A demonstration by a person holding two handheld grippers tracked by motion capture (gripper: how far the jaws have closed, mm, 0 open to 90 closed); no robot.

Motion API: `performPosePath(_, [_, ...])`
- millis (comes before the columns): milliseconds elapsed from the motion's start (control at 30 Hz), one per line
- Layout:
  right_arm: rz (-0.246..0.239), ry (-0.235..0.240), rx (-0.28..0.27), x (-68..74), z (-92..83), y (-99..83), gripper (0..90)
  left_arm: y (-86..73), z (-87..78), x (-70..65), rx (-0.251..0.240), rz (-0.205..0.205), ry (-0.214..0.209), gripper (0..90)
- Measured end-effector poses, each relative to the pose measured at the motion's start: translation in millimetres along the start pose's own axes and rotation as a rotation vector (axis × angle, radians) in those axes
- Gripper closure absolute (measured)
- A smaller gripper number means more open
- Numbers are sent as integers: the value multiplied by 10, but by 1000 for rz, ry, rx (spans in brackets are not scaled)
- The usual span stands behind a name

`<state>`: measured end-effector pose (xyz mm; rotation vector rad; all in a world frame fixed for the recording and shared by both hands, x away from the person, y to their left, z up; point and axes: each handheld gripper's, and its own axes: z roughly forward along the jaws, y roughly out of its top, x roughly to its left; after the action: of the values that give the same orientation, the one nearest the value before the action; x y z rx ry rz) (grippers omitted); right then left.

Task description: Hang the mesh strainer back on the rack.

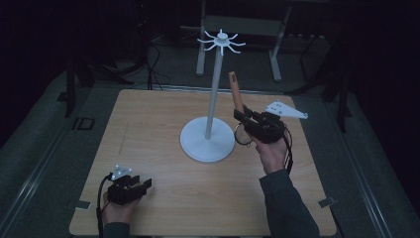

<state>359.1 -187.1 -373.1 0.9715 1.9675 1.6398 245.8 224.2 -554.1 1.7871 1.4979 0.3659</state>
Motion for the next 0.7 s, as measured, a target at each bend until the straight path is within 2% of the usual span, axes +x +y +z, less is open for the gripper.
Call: performPosePath(700, [12, 15, -43, 8, -51, 93, 696, 3, 6, -2, 3, 2, -1, 454])
